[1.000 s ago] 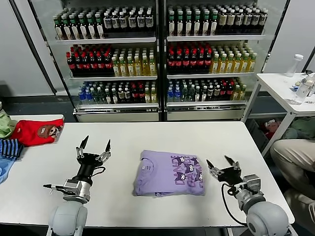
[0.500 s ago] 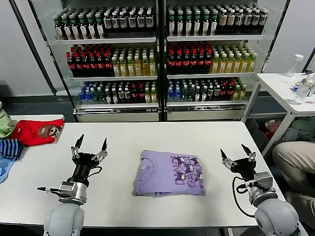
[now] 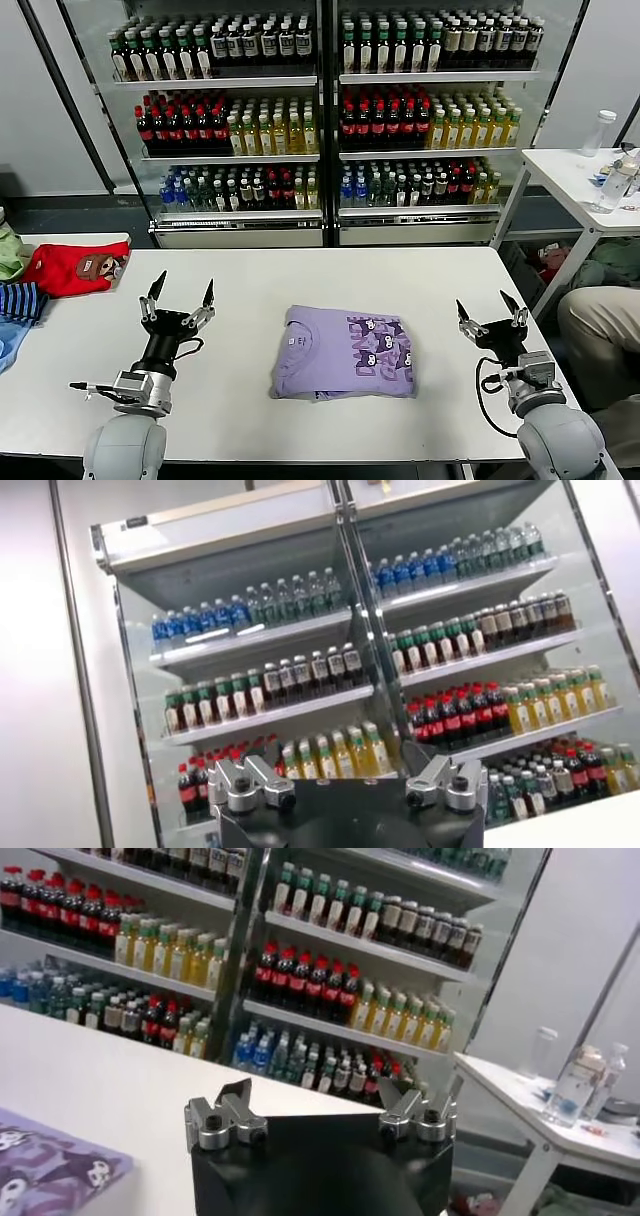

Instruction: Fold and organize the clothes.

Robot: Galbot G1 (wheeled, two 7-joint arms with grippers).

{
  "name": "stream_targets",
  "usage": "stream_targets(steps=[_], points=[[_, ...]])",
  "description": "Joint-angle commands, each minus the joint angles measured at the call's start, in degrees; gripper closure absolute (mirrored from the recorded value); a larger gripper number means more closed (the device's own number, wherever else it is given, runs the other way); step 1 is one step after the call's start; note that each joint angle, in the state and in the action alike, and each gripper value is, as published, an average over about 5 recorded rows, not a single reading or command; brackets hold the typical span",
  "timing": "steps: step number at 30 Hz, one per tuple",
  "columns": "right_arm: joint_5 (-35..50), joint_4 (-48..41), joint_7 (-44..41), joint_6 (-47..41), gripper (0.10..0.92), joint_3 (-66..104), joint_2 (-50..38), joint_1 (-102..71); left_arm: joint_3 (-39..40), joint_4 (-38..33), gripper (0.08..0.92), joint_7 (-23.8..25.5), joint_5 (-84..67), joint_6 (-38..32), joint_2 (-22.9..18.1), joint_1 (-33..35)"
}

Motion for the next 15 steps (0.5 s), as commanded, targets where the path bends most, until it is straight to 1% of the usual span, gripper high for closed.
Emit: stream_targets(steps=[1, 7, 15], points=[[-6.32, -3.56, 0.29, 3.92, 0.203, -1.42, 1.04, 3.68, -0.30, 0.41, 0.177, -0.02, 0.49, -1.51, 0.38, -0.52], [-8.08, -5.50, 0.28, 4.74, 0.203, -3.00, 0.99, 5.30, 0.08, 2.69, 0.177, -1.73, 3.66, -1.47, 0.92, -2.38], [-10.25, -8.21, 1.50, 5.36, 0.203, -5.08, 1.49, 7.42, -0.24, 3.96, 0.177, -1.14, 2.84, -1.26, 1.55, -3.31]])
